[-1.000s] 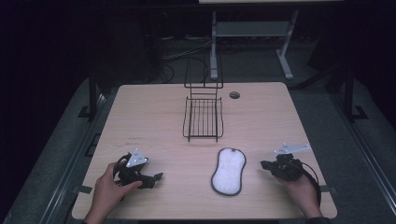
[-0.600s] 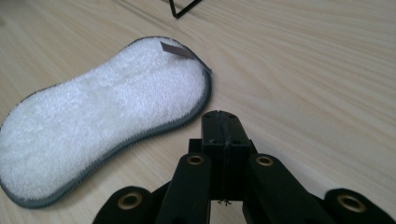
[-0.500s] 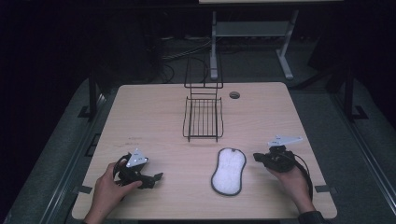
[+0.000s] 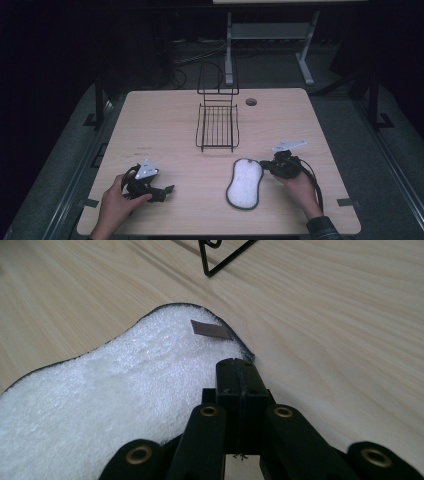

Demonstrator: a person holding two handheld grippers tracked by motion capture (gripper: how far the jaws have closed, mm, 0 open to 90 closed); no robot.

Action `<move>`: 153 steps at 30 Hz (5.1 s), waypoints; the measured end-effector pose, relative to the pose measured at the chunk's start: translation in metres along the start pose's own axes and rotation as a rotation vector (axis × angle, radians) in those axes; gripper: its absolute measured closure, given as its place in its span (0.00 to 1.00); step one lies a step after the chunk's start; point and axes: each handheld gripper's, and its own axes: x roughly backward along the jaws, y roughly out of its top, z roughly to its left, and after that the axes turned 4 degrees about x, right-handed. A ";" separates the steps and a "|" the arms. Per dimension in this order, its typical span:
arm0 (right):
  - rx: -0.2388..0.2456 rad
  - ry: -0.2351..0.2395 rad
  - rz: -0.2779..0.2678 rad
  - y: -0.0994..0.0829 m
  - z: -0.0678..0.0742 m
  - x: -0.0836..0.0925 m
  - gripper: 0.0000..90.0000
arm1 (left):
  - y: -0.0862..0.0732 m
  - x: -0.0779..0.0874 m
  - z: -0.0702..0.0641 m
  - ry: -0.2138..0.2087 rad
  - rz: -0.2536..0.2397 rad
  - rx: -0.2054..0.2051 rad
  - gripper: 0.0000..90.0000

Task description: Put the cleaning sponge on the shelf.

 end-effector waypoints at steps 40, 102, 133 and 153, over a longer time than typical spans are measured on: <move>0.109 0.093 -0.044 0.025 0.039 -0.012 0.99 | 0.000 0.000 0.000 0.000 0.000 0.000 0.14; 0.047 0.087 0.039 -0.045 0.040 0.036 0.99 | 0.000 0.000 0.000 0.001 0.003 -0.004 0.14; 0.033 0.104 0.047 -0.022 0.013 0.033 0.24 | 0.000 0.000 0.000 0.000 0.003 -0.002 0.14; 0.134 0.109 0.103 -0.015 0.020 -0.007 0.10 | 0.000 0.000 0.000 0.000 0.003 -0.002 0.14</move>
